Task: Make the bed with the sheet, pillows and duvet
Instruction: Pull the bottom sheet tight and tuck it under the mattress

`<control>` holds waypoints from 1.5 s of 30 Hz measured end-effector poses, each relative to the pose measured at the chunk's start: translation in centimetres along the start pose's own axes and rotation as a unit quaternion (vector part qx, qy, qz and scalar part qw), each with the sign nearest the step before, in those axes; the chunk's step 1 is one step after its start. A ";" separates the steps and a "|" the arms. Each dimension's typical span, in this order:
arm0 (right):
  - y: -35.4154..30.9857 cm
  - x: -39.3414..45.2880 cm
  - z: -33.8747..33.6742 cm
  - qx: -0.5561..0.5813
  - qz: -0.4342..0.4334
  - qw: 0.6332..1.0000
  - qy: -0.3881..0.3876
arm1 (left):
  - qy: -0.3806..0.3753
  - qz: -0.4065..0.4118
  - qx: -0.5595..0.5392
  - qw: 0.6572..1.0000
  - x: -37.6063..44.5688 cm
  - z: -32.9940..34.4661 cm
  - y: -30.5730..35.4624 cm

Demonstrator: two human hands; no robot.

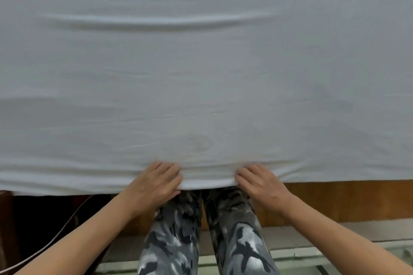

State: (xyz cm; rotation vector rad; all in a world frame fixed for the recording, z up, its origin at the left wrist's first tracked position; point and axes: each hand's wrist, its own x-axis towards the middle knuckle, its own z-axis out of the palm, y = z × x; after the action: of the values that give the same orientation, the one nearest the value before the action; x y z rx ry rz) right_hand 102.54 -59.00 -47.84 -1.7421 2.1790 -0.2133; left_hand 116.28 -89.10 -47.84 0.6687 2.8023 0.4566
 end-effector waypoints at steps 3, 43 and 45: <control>-0.1 0.4 0.1 0.000 0.019 1.000 -0.006 | -0.029 -0.017 0.022 0.999 -1.3 0.1 0.0; -1.7 4.7 -1.9 -0.002 0.013 1.000 -0.027 | -0.194 -0.011 -0.063 0.979 -0.7 -3.9 0.0; -1.5 7.6 -1.9 -0.013 0.015 0.998 0.062 | -0.037 -0.052 -0.069 0.996 -0.9 -4.7 -1.8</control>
State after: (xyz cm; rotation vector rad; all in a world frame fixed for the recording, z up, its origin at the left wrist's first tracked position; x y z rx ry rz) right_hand 101.86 -66.89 -46.91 -1.7521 2.3034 -0.2928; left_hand 114.99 -92.24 -43.96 0.4984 2.6915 0.5862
